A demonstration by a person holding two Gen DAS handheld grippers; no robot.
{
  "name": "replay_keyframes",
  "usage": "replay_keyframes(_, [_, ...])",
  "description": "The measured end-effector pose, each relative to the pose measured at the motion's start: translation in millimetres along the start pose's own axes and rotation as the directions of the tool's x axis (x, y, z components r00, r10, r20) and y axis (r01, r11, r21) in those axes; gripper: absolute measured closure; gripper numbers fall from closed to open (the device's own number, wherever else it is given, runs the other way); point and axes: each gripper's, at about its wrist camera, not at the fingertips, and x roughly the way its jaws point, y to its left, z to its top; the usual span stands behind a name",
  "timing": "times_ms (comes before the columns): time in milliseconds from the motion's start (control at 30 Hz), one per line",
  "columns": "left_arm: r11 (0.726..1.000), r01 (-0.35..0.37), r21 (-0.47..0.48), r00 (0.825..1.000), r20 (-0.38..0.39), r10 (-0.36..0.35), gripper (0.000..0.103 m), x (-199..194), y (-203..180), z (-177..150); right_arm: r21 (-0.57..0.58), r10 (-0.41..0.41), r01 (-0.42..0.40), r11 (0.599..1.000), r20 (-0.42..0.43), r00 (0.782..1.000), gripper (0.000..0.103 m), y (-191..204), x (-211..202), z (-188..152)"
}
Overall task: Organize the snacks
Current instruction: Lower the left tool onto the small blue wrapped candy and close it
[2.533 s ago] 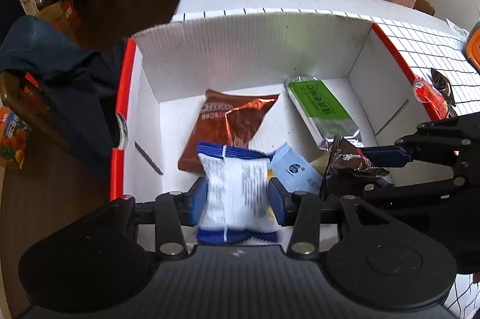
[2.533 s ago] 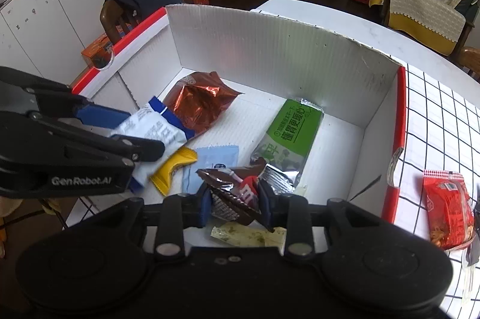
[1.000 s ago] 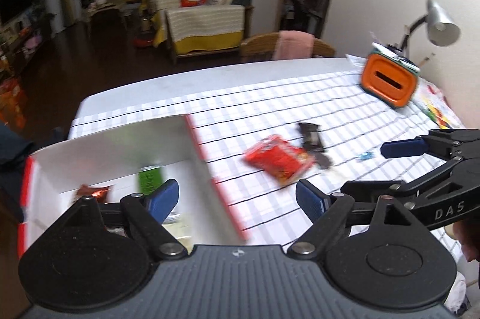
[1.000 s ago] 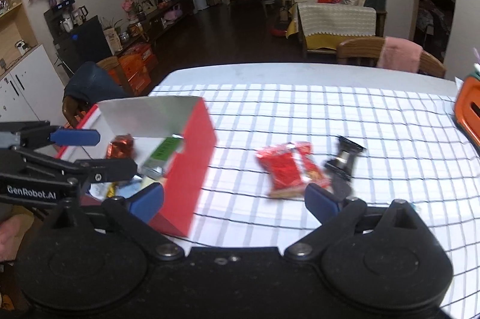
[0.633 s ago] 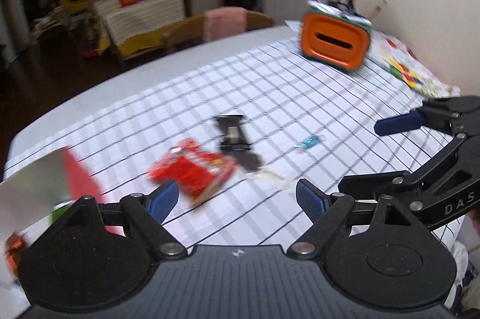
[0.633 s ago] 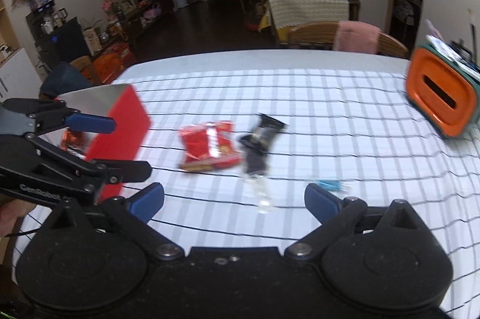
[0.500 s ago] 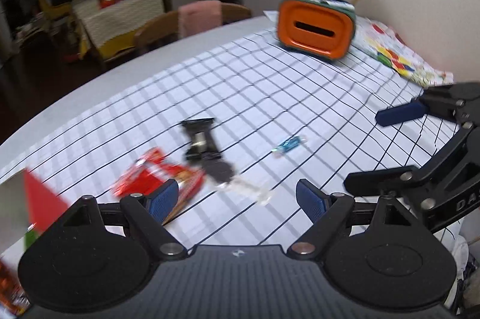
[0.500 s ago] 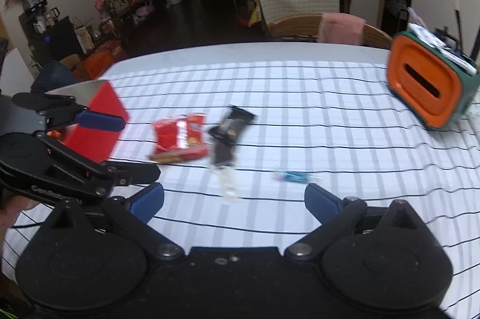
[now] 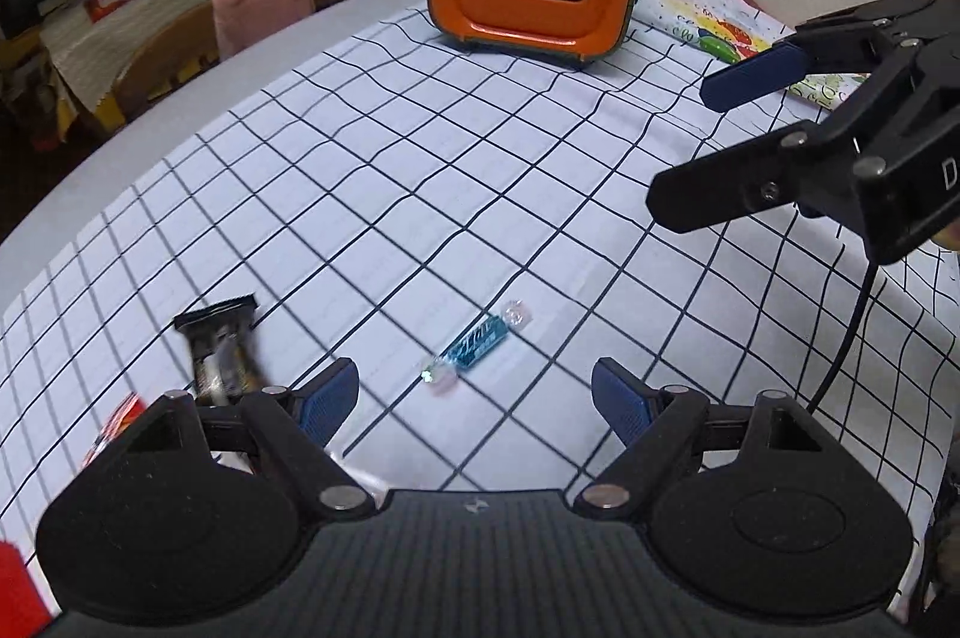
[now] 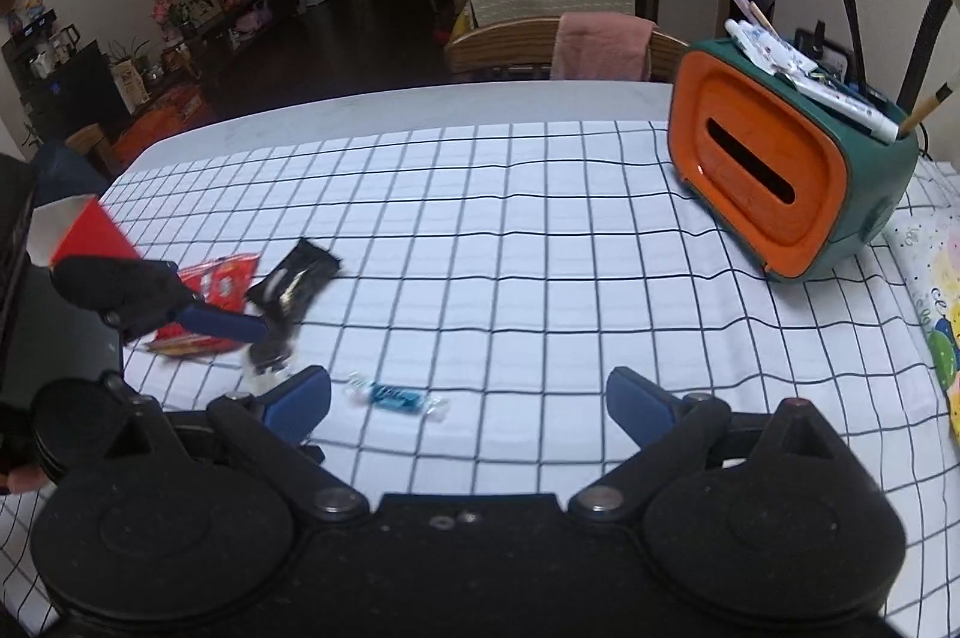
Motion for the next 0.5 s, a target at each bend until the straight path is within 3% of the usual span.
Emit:
replay_keyframes(133, [0.999, 0.017, 0.031, 0.999, -0.036, -0.015, 0.039, 24, 1, 10, 0.021, 0.014, -0.013, 1.000, -0.011, 1.000, 0.006, -12, 17, 3])
replay_keyframes(500, [0.993, 0.109, 0.040, 0.987, -0.121, -0.104, 0.066, 63, 6, 18, 0.020, 0.045, -0.045, 0.999, -0.038, 0.998, 0.010, -24, 52, 18])
